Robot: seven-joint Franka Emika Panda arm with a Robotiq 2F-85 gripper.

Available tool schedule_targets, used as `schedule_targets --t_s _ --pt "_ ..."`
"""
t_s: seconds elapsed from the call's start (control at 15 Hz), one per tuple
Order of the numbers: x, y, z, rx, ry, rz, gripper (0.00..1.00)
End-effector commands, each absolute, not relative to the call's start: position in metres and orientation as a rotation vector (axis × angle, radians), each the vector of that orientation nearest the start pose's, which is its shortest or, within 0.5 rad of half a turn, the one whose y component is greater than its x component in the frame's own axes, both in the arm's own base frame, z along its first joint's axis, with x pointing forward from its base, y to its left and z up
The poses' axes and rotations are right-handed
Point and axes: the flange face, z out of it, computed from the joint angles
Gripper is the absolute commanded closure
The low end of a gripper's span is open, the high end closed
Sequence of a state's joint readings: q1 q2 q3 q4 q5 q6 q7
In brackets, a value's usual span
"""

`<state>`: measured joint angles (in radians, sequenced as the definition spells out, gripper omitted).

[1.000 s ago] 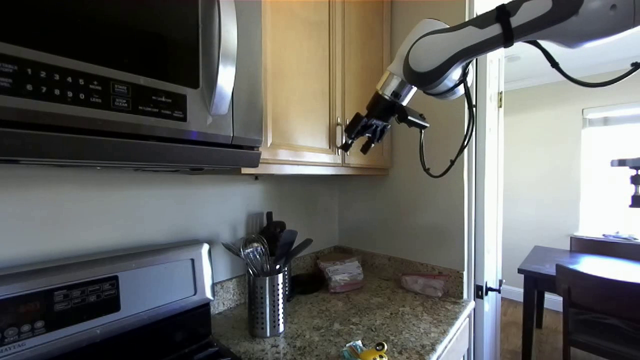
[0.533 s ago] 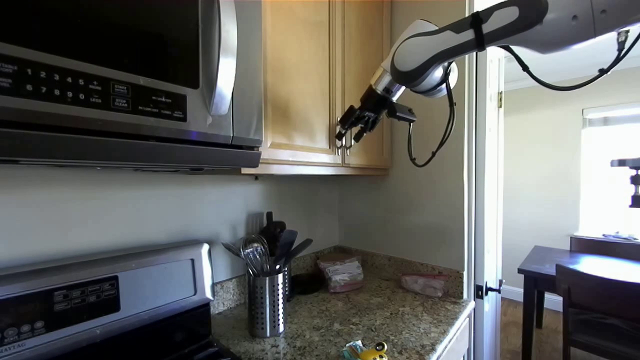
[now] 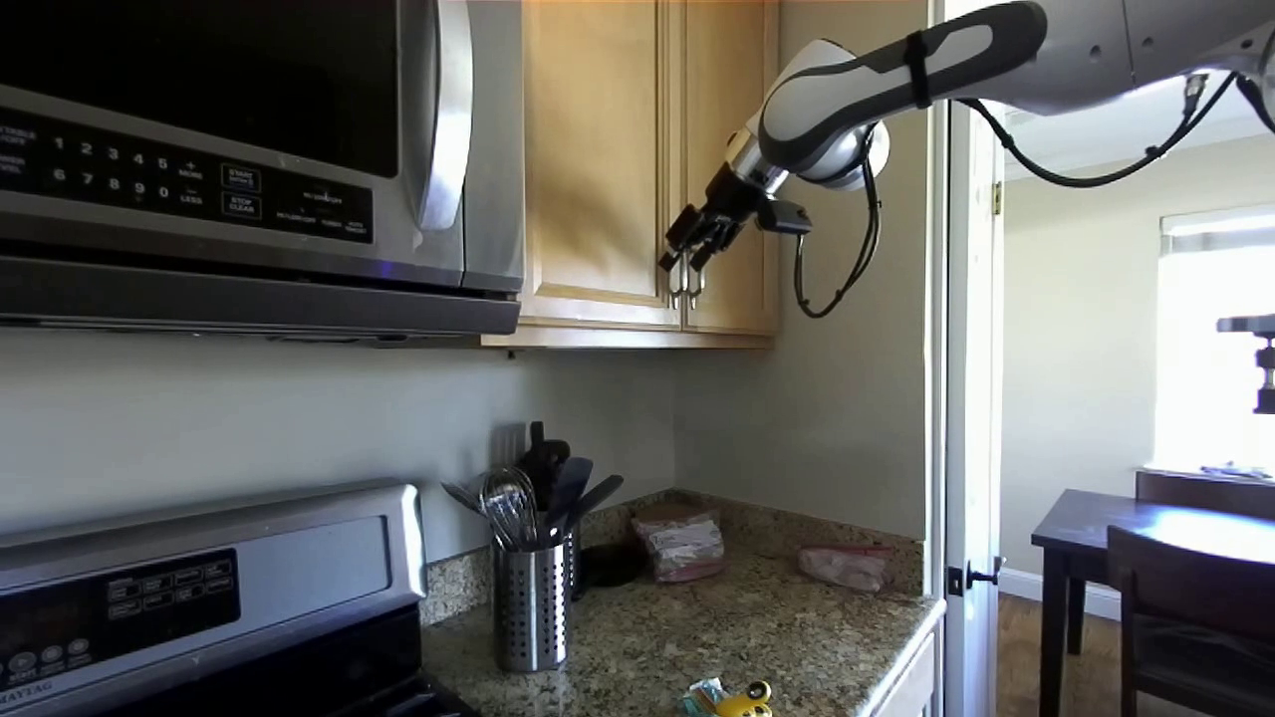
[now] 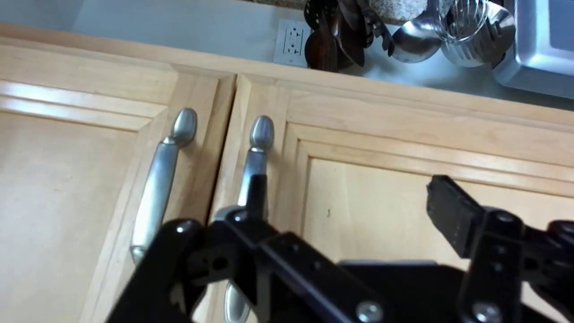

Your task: Open the cupboard, put the object inside then close it

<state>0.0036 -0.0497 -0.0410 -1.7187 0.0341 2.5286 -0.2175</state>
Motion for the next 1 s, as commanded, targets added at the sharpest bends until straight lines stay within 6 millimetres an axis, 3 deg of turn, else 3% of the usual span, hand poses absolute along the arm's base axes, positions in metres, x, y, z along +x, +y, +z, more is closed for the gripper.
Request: schedule_targets --t_s 0.0,0.27,0.4,0.53,0.6,0.93 --pt "0.602 -0.040 0.696 -2.945 -0.282 -1.352 0.00" --pt "0.602 -0.052 0.693 -2.955 -0.297 -1.367 0.00" --pt "0.605 -0.057 0.693 -2.938 -0.278 -1.369 0.13" --pt "0.609 -0.059 0.693 -2.913 -0.252 -1.366 0.14" --pt "0.612 -0.061 0.692 -2.900 -0.239 -1.357 0.21" --pt "0.627 -0.069 0.690 -2.875 -0.209 -1.368 0.24"
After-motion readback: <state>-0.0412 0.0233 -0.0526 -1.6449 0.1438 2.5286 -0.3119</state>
